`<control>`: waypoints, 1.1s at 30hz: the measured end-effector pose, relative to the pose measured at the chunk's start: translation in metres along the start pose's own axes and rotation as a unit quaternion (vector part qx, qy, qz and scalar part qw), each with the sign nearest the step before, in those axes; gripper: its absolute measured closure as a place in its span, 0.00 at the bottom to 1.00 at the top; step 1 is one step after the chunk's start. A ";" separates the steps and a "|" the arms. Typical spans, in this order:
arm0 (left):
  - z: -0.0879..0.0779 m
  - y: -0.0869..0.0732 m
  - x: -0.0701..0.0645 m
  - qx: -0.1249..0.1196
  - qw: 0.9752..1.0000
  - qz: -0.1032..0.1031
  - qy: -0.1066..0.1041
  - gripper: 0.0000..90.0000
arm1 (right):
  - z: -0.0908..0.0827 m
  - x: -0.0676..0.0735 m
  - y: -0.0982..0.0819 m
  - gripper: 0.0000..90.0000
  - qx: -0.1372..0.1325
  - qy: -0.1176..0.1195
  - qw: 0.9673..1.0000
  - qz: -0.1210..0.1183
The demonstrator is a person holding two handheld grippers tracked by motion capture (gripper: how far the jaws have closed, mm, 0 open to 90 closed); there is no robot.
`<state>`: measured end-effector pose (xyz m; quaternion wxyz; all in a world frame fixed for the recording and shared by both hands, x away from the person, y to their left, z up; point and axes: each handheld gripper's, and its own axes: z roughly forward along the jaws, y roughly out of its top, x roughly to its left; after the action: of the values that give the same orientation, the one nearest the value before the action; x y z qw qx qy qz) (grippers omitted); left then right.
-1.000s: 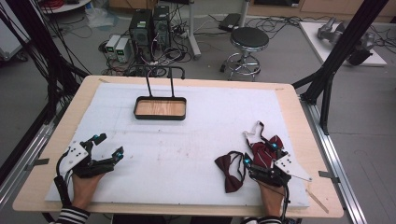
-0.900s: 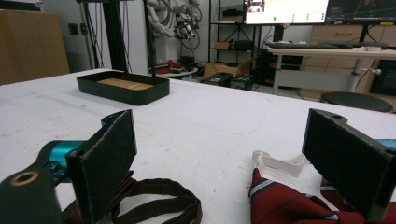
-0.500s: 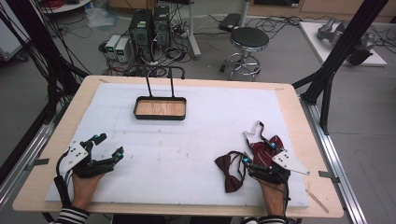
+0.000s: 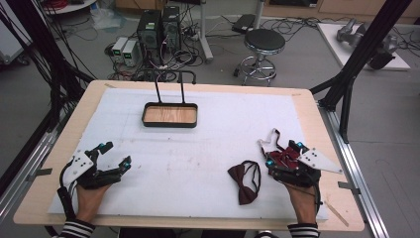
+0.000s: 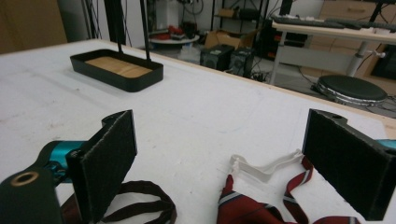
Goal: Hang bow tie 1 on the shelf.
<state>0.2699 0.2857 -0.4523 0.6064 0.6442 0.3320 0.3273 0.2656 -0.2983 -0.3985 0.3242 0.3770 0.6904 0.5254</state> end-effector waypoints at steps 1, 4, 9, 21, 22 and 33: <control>0.000 0.000 0.000 0.000 1.000 0.000 0.000 0.17 | 0.000 -0.003 0.007 0.10 0.013 0.001 1.000 -0.008; 0.000 0.000 0.000 0.000 1.000 0.000 0.001 0.17 | 0.000 -0.007 0.013 0.10 0.022 0.002 1.000 -0.016; 0.000 0.000 -0.001 0.000 1.000 -0.001 0.001 0.17 | 0.003 -0.017 0.026 0.10 0.064 0.003 0.998 -0.020; 0.000 0.000 -0.001 0.000 1.000 0.000 0.002 0.17 | 0.022 -0.039 0.037 0.10 0.215 0.000 0.976 -0.015; 0.000 0.000 -0.001 0.000 1.000 0.000 0.002 0.17 | 0.023 -0.040 0.036 0.12 0.224 -0.007 0.974 -0.017; 0.000 0.000 -0.002 -0.001 1.000 0.004 0.005 0.17 | 0.044 -0.058 0.030 0.16 0.319 -0.017 0.948 0.010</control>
<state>0.2689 0.2845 -0.4525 0.6041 0.6433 0.3316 0.3336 0.3372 -0.3226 -0.3763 0.1935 0.4760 0.8128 0.2744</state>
